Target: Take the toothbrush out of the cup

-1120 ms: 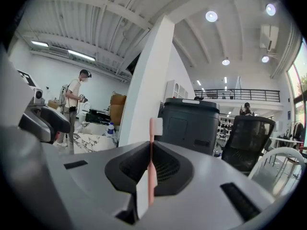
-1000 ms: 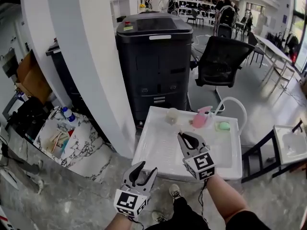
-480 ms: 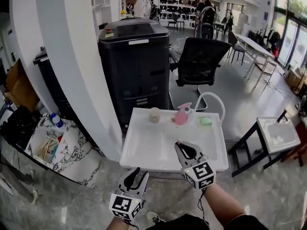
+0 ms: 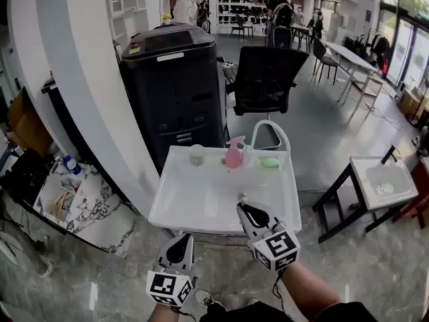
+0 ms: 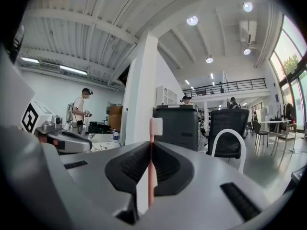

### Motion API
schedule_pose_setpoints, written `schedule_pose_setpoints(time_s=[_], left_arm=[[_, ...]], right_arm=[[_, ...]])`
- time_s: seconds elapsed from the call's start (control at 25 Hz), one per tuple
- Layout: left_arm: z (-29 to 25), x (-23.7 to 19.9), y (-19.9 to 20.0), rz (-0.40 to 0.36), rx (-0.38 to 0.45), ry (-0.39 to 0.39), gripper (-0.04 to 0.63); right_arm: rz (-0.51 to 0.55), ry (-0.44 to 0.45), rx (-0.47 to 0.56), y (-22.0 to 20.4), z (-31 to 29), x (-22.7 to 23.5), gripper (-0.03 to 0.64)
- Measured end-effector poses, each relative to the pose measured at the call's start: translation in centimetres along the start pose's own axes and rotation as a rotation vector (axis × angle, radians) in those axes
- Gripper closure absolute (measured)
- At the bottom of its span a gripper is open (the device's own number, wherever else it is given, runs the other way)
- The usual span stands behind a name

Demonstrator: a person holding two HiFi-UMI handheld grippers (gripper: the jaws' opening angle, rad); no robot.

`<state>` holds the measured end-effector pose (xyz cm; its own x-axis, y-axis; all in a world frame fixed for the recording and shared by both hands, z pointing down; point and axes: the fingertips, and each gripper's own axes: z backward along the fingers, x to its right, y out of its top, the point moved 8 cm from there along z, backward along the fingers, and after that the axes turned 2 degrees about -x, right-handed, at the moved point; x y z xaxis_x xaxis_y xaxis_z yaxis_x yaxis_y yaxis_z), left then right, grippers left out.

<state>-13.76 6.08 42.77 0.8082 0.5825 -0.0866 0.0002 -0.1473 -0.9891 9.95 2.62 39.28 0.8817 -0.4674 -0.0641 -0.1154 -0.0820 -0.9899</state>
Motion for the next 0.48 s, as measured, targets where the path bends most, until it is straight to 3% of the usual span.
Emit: schedule_pose_setpoints(time_s=[0.48], left_arm=[[2.5, 12.0, -0.2, -0.036, -0.006, 0.042, 0.577]], right_arm=[[-0.046, 0.062, 0.032, -2.1, 10.7, 2.2, 0.592]])
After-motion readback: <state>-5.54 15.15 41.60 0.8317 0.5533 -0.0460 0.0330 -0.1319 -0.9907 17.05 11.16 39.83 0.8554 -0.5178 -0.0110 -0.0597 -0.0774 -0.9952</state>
